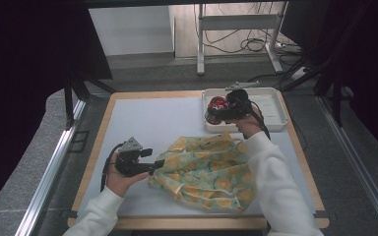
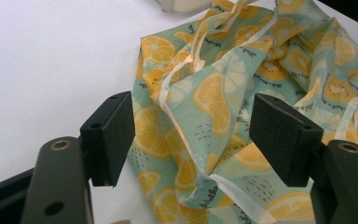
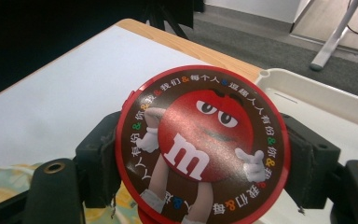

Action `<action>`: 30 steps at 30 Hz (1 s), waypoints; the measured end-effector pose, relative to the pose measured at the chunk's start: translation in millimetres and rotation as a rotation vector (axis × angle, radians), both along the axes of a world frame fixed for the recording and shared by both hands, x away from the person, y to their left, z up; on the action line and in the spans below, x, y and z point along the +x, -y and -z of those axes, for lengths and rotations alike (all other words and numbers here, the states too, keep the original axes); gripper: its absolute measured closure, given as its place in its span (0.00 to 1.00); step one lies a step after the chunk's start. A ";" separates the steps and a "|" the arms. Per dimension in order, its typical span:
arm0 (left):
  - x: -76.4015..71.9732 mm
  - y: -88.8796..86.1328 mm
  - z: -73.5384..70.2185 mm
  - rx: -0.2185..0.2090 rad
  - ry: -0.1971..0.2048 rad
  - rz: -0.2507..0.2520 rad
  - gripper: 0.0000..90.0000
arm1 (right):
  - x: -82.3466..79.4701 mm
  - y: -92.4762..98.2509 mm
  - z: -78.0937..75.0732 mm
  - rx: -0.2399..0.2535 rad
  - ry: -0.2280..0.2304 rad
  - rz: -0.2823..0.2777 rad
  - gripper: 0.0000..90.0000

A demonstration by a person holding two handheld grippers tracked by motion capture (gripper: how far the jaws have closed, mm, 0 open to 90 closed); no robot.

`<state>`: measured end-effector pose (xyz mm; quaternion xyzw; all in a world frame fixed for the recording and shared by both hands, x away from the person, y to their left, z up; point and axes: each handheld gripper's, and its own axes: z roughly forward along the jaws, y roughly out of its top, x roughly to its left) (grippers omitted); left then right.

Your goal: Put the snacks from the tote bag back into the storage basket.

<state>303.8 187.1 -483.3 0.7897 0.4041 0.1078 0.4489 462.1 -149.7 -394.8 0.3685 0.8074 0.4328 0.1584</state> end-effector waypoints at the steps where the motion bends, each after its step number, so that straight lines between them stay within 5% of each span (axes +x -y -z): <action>1: 0.0 0.0 0.0 0.000 0.000 0.000 0.35 | 2.1 0.0 0.9 -0.001 -0.002 0.005 0.28; 20: 0.4 -0.5 0.7 0.002 -0.002 -0.001 0.35 | 36.4 -2.0 31.9 -0.063 -0.052 0.074 0.28; 30: 0.4 -1.0 0.6 0.001 0.000 -0.003 0.34 | 47.8 -6.2 35.8 -0.075 -0.054 0.090 0.28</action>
